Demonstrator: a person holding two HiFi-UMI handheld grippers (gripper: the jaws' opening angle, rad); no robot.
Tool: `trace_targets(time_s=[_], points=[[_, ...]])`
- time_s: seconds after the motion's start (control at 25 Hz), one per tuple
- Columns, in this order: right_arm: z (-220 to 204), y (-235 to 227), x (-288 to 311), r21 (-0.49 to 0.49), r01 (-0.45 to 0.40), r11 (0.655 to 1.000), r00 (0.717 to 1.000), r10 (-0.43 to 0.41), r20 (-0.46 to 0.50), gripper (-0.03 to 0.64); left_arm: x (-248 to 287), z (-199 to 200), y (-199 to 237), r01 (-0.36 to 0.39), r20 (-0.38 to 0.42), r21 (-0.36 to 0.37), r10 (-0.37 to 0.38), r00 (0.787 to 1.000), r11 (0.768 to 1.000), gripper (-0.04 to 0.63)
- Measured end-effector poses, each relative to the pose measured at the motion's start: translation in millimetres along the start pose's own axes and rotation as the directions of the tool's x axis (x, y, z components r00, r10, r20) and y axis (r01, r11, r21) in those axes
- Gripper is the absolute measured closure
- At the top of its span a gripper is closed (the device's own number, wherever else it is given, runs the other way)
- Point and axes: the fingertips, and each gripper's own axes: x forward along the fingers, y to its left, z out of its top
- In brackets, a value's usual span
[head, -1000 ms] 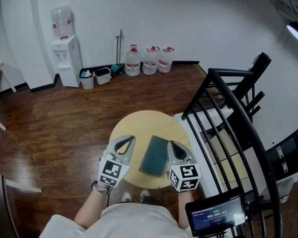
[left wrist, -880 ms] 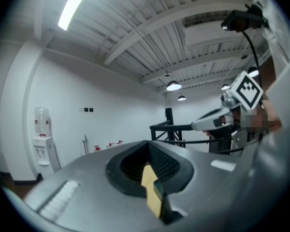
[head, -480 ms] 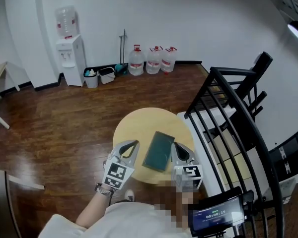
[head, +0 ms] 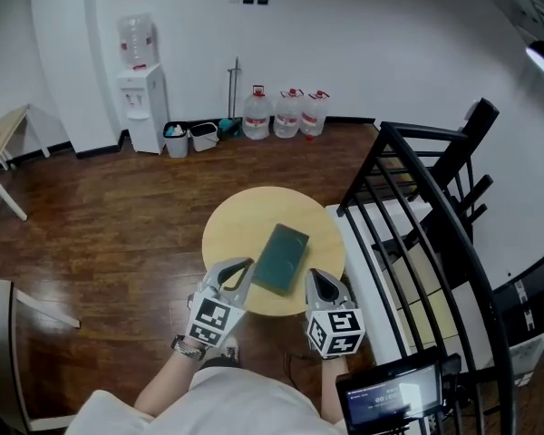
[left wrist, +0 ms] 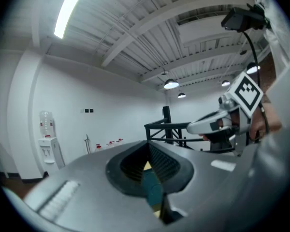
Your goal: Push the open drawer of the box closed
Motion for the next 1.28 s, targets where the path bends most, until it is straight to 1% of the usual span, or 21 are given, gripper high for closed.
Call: trace_targets(time_s=[0.12, 0.24, 0.32, 0.4, 0.48, 0.64, 0.76, 0.84, 1.08, 1.28], points=[[-11, 0, -26, 0.004, -0.016, 1.0, 1.0, 0.016, 0.002, 0.614, -16, -1, -23, -0.028, -0.01, 0.011, 0.028, 1.0, 1.0, 0.588], [-20, 3, -54, -0.001, -0.04, 0.999, 0.999, 0.04, 0.009, 0.614, -34, -4, -45, -0.069, -0.02, -0.007, 0.069, 0.997, 0.998, 0.588], [-26, 4, -74, -0.003, -0.054, 0.999, 0.998, 0.054, 0.016, 0.614, -46, -2, -65, -0.074, -0.002, -0.016, 0.074, 0.997, 0.997, 0.588], [-35, 7, -93, -0.003, -0.063, 0.998, 0.998, 0.063, 0.019, 0.614, -59, 0, -89, -0.067, 0.016, -0.005, 0.067, 0.998, 0.998, 0.588], [-41, 12, -111, -0.008, -0.068, 0.998, 0.997, 0.068, 0.02, 0.614, -71, 0, -108, -0.075, 0.01, 0.006, 0.075, 0.997, 0.997, 0.588], [-38, 30, -150, -0.046, -0.111, 0.993, 0.993, 0.113, 0.032, 0.614, -96, 0, -134, -0.111, -0.022, -0.038, 0.11, 0.994, 0.993, 0.588], [-34, 31, -170, -0.073, -0.101, 0.992, 0.993, 0.105, 0.057, 0.614, -108, 4, -145, -0.146, -0.013, -0.066, 0.145, 0.989, 0.987, 0.588], [-32, 29, -180, -0.071, -0.096, 0.993, 0.992, 0.101, 0.072, 0.614, -114, 12, -152, -0.158, -0.006, -0.066, 0.158, 0.987, 0.985, 0.588], [-27, 28, -199, -0.044, -0.092, 0.995, 0.992, 0.095, 0.088, 0.614, -126, 20, -166, -0.156, -0.013, -0.067, 0.155, 0.988, 0.985, 0.588], [-36, 38, -206, -0.033, -0.084, 0.996, 0.994, 0.086, 0.07, 0.614, -139, 14, -171, -0.139, -0.029, -0.065, 0.137, 0.99, 0.988, 0.588]])
